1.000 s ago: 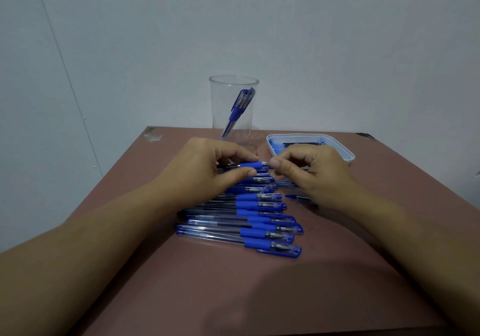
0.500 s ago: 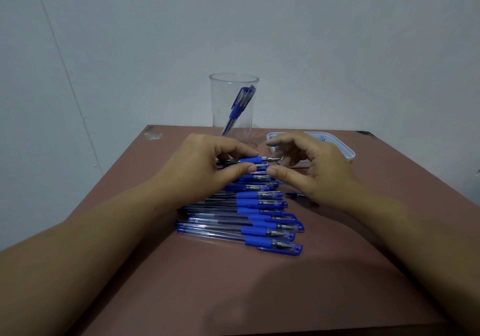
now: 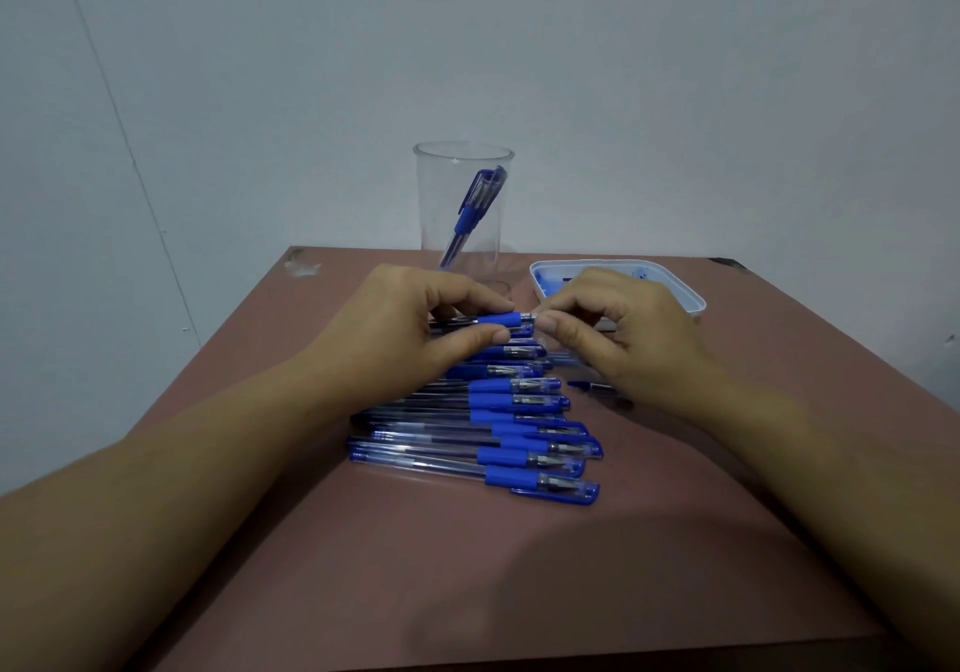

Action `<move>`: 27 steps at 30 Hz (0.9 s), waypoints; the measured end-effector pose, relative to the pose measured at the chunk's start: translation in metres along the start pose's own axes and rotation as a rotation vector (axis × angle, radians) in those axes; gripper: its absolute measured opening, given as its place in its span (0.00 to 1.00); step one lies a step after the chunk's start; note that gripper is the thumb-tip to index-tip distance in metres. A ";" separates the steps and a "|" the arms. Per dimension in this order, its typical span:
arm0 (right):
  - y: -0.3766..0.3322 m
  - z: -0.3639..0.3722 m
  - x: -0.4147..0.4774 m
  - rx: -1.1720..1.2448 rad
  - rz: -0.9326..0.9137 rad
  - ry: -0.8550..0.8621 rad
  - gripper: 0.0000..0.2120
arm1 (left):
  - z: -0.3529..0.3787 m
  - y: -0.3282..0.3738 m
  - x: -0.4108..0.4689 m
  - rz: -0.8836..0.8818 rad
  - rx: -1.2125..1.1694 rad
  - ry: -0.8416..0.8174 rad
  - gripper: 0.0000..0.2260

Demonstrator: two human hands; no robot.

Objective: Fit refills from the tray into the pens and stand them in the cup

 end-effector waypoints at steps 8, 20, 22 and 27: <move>-0.002 -0.001 0.000 0.003 0.000 0.002 0.03 | 0.000 0.000 0.000 -0.006 0.000 -0.001 0.10; -0.009 -0.003 0.000 0.033 0.013 -0.034 0.12 | 0.001 0.002 -0.001 0.015 0.037 0.013 0.10; -0.010 -0.002 0.000 0.063 0.038 -0.038 0.11 | 0.002 0.002 0.000 0.012 0.045 0.011 0.10; -0.001 -0.015 -0.002 0.033 0.203 -0.168 0.09 | 0.002 -0.001 0.000 -0.006 0.046 0.006 0.10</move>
Point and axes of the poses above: each hand's wrist, its own x-axis towards the middle knuckle, its own z-axis out of the palm, y = z × x, the point moved 1 cm from there along x, towards the middle knuckle, and after that the axes turned 3 degrees about -y, right-handed, at the moved point
